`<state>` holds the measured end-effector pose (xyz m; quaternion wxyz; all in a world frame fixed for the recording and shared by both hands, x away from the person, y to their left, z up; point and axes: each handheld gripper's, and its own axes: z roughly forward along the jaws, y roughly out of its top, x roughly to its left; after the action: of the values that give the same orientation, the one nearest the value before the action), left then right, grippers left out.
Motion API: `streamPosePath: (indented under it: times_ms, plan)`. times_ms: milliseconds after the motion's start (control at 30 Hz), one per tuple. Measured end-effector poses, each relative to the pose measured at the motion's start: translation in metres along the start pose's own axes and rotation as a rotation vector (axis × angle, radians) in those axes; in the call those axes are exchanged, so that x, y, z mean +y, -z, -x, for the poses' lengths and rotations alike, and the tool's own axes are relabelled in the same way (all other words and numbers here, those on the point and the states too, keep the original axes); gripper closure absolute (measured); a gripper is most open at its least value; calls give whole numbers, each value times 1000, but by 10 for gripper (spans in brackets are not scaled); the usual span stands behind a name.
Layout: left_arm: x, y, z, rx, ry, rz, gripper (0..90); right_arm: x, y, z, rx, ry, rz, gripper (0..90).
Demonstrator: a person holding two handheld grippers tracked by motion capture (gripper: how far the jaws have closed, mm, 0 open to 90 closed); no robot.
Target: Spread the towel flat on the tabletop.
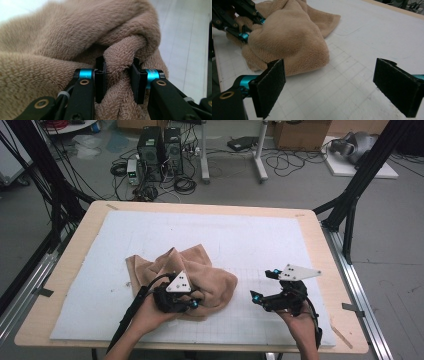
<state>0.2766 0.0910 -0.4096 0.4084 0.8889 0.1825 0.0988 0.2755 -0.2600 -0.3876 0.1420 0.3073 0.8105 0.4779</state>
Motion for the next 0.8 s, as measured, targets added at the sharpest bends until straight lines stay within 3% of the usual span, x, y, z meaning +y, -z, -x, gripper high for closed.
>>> streamPosePath:
  times_ms: [133, 200, 267, 300, 367, 400, 567, 633, 667, 700, 800]
  plan:
    - [-6, 5, 3, -1, 15, 14, 684, 8, -14, -3, 27, 25, -22, 107]
    - [-5, 8, 3, -7, 18, 21, 621, 17, -29, -3, 78, 49, -26, 163]
    - [-1, 13, 3, -13, 20, 40, 597, 21, -34, -3, 90, 52, -26, 167]
    - [0, 16, 3, -14, 18, 48, 537, 26, -44, -1, 114, 57, -35, 195]
    - [4, 24, 2, -15, 14, 70, 527, 28, -49, 1, 119, 67, -40, 208]
    - [7, 32, 1, -9, 24, 96, 498, 31, -60, 4, 123, 79, -57, 239]
    - [12, 52, -6, 28, 34, 139, 467, 30, -81, 8, 155, 85, -105, 281]
    - [12, 61, -15, 83, 47, 149, 447, 26, -98, 7, 202, 107, -156, 366]
    - [12, 61, -15, 83, 47, 149, 441, 26, -98, 7, 202, 107, -156, 366]
    - [11, 65, -22, 115, 62, 149, 439, 23, -107, 5, 251, 128, -198, 503]
    - [9, 65, -30, 140, 80, 140, 442, 21, -113, -1, 310, 167, -270, 710]
